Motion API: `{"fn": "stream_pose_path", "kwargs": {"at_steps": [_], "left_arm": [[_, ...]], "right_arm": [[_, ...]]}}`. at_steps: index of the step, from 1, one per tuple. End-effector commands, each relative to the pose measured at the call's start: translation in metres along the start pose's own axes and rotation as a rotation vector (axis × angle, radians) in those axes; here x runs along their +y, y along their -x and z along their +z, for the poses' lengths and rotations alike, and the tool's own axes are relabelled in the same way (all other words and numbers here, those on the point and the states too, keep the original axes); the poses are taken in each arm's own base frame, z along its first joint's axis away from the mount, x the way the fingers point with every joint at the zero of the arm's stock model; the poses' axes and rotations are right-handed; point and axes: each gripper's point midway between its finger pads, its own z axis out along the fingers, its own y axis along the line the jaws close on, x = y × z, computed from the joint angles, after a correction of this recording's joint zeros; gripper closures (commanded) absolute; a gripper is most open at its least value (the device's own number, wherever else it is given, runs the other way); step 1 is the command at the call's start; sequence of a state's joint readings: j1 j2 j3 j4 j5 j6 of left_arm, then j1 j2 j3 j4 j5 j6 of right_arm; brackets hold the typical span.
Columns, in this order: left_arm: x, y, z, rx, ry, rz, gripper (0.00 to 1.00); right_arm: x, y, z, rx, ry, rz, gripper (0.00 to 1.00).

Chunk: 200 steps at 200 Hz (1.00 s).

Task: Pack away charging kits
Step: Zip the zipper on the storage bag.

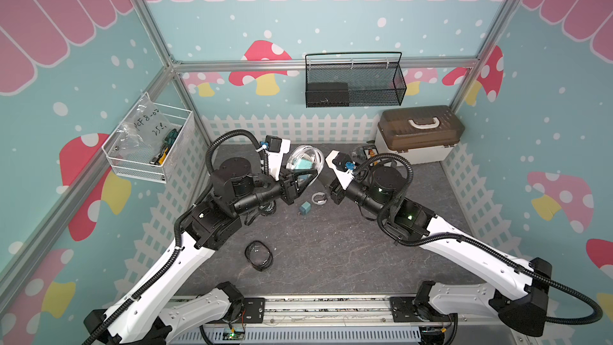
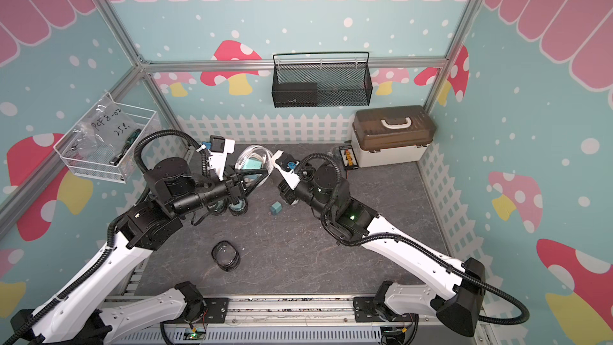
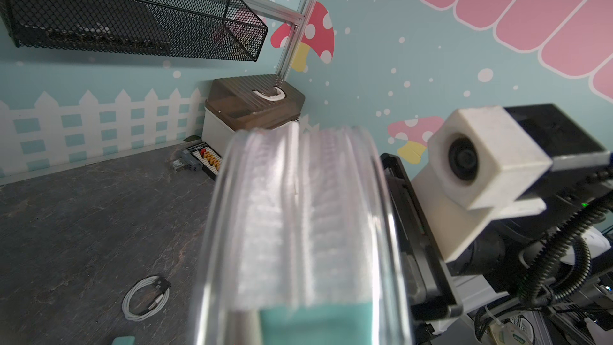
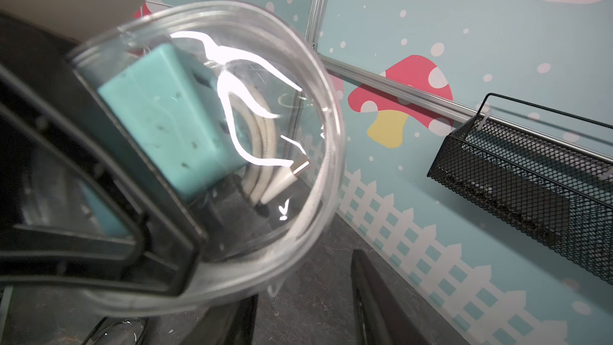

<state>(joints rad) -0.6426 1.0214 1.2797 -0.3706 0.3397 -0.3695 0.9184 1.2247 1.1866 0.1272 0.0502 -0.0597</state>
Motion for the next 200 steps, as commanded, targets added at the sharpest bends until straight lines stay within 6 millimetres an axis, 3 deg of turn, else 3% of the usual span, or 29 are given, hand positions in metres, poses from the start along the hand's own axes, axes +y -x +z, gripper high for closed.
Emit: {"fn": "stream_pose_path", "kwargs": {"at_steps": [1,49,90,200], "left_arm": [[-0.003,0.003,-0.003,-0.009,-0.008,0.026,1.00],[-0.003,0.002,0.001,-0.001,-0.013,0.023,1.00],[-0.001,0.000,0.002,0.004,-0.008,0.021,1.00],[-0.004,-0.002,-0.007,-0.002,-0.017,0.027,1.00]], "right_arm": [[-0.007,0.024,0.001,-0.053,-0.036,0.009,0.65],[-0.005,0.026,0.004,-0.058,-0.018,0.011,0.71],[-0.005,0.026,0.002,-0.055,-0.024,0.005,1.00],[-0.029,0.012,-0.010,-0.005,-0.159,-0.066,1.00]]}}
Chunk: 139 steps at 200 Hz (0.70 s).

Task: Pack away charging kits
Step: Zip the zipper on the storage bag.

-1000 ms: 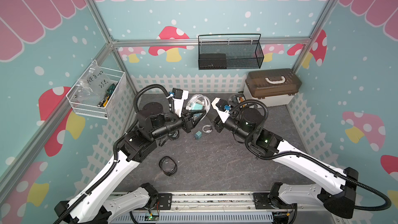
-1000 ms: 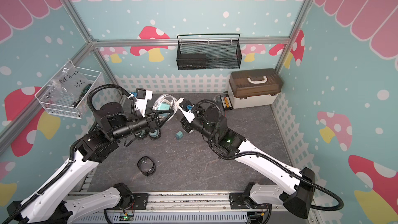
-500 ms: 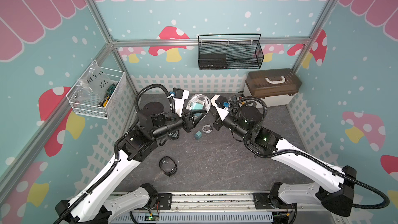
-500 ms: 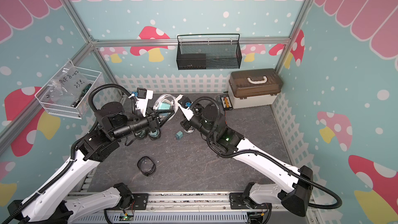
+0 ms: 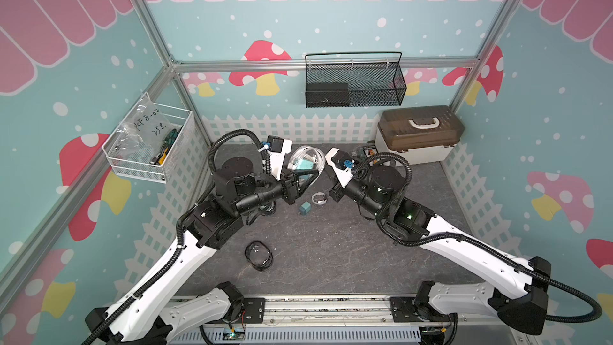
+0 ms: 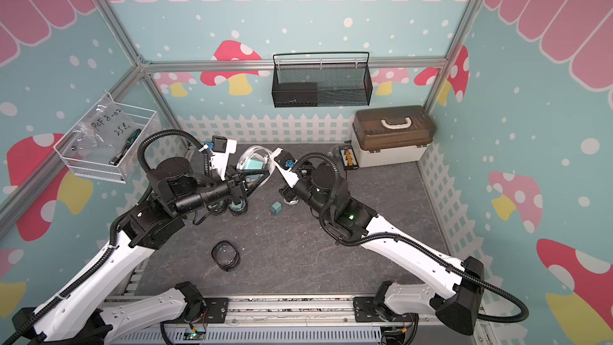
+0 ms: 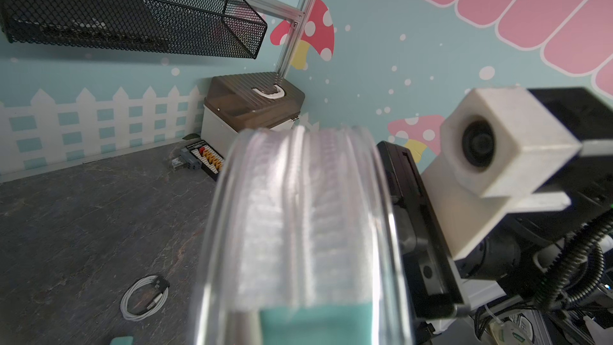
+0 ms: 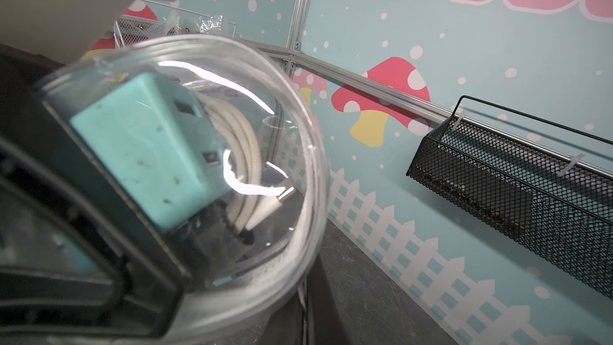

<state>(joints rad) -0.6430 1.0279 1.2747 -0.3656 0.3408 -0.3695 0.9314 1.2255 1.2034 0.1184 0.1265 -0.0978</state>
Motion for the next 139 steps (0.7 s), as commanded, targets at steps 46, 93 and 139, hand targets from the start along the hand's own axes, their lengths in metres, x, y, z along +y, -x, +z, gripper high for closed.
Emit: {"fn": "stream_pose_path", "kwargs": {"at_steps": [46,93,139], "left_arm": [[-0.002,-0.024,-0.007,0.056,-0.030,0.014,1.00],[0.005,-0.058,-0.009,0.116,-0.036,-0.019,1.00],[0.011,-0.094,-0.005,0.203,-0.028,-0.044,1.00]], "right_arm": [[-0.035,0.018,-0.004,-0.010,-0.117,-0.057,1.00],[-0.043,0.025,0.002,0.026,-0.122,-0.146,1.00],[-0.045,0.032,-0.001,0.016,-0.101,-0.257,1.00]]}}
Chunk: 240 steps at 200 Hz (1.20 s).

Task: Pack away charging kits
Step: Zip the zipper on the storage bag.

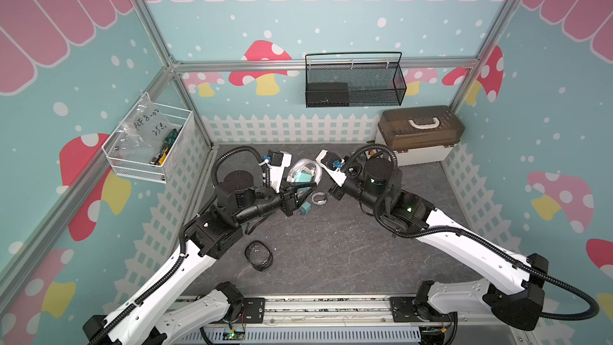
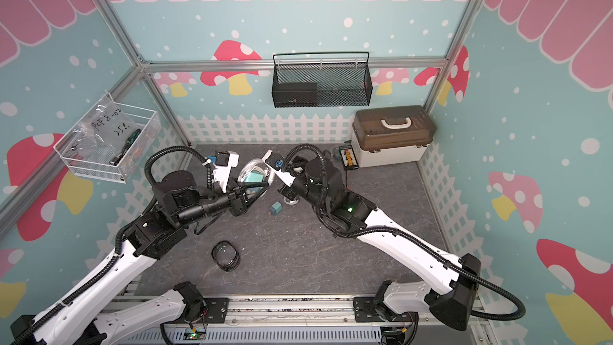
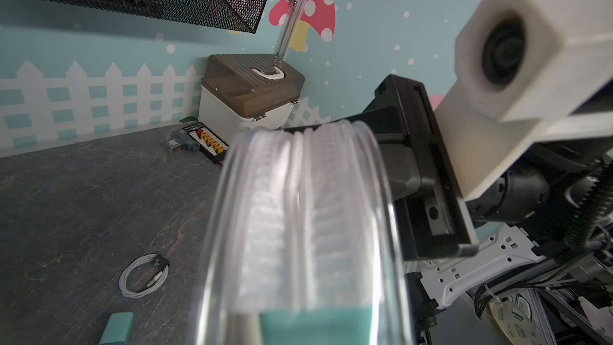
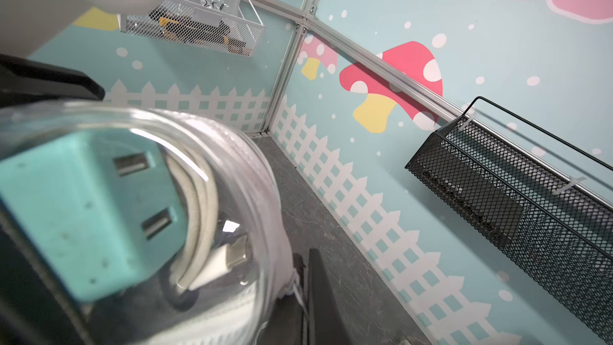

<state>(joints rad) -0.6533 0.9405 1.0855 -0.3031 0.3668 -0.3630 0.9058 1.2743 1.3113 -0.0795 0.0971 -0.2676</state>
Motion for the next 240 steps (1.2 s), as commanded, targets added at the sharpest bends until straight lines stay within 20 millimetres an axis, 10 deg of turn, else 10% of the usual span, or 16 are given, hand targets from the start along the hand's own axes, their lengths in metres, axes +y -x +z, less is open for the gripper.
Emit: {"fn": "stream_pose_path", "kwargs": {"at_steps": [1,105,240], "left_arm": [[0.002,-0.049,0.001,0.156,-0.009,-0.038,1.00],[0.011,-0.069,0.000,0.196,0.047,-0.022,1.00],[0.017,-0.113,0.040,0.397,0.085,0.100,1.00]], "right_arm": [[-0.051,0.038,-0.016,-0.096,-0.163,-0.069,1.00],[-0.009,0.006,-0.032,-0.185,-0.094,-0.672,1.00],[-0.006,-0.038,-0.029,-0.012,0.068,-0.869,1.00]]}}
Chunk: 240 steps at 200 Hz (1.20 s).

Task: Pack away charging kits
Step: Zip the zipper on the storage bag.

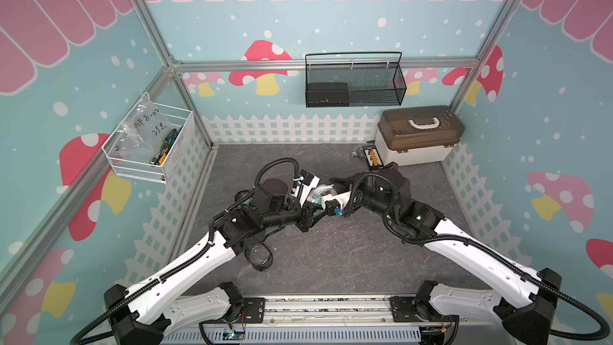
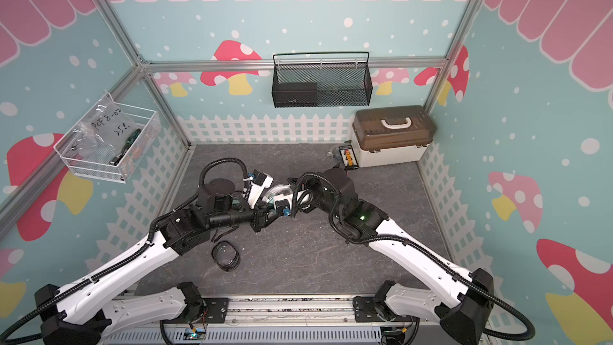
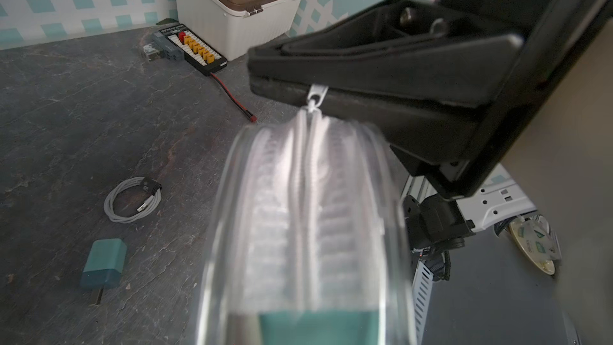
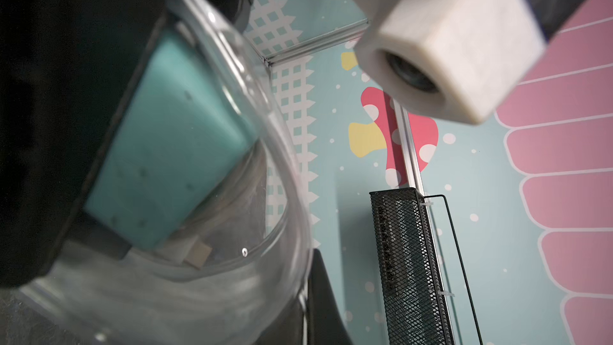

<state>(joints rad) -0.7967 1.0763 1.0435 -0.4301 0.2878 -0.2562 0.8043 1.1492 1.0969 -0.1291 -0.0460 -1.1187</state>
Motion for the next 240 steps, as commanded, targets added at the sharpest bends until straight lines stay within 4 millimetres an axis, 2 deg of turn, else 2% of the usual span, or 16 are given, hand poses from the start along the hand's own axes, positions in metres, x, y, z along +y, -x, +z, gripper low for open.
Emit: {"fn": "stream_pose_path", "kwargs": {"at_steps": [1,35,60,81,94,109,141,168,177,195,209,227,240], "left_arm": [[0.004,-0.021,0.006,0.093,0.045,0.047,1.00],[0.002,-0.024,0.018,0.130,0.053,0.068,1.00],[0.004,-0.025,0.027,0.153,0.056,0.072,1.00],[0.018,-0.021,0.031,0.138,0.137,0.062,1.00],[0.029,-0.013,0.027,0.108,0.197,0.045,1.00],[0.044,0.000,0.019,0.050,0.226,-0.024,1.00],[0.108,0.022,-0.001,-0.111,0.269,-0.265,1.00],[0.165,0.028,0.001,-0.211,0.326,-0.415,1.00],[0.192,0.028,0.001,-0.234,0.346,-0.488,1.00],[0.236,0.022,0.016,-0.243,0.337,-0.634,1.00],[0.261,0.019,0.036,-0.248,0.286,-0.719,1.00],[0.285,0.014,0.065,-0.219,0.276,-0.790,1.00],[0.299,0.008,0.081,-0.190,0.330,-0.807,1.00]], "right_arm": [[-0.037,0.008,-0.012,-0.034,-0.090,-0.036,1.00],[-0.034,0.021,-0.019,-0.112,-0.072,-0.023,1.00],[-0.029,0.029,-0.016,-0.165,-0.047,0.014,1.00],[-0.023,0.028,-0.009,-0.167,-0.031,0.022,1.00],[-0.027,0.021,-0.003,-0.132,-0.068,0.029,1.00],[-0.034,0.007,0.003,-0.069,-0.138,0.040,0.82],[-0.030,-0.029,0.011,0.066,-0.195,0.129,0.51],[-0.016,-0.049,0.010,0.086,-0.266,0.337,0.39],[-0.012,-0.051,0.009,0.064,-0.295,0.434,0.36],[-0.003,-0.060,0.004,0.033,-0.365,0.685,0.26],[0.001,-0.081,0.001,0.097,-0.433,0.913,0.18],[0.017,-0.108,-0.003,0.210,-0.493,1.127,0.17],[0.035,-0.115,-0.002,0.223,-0.489,1.241,0.16]]}}
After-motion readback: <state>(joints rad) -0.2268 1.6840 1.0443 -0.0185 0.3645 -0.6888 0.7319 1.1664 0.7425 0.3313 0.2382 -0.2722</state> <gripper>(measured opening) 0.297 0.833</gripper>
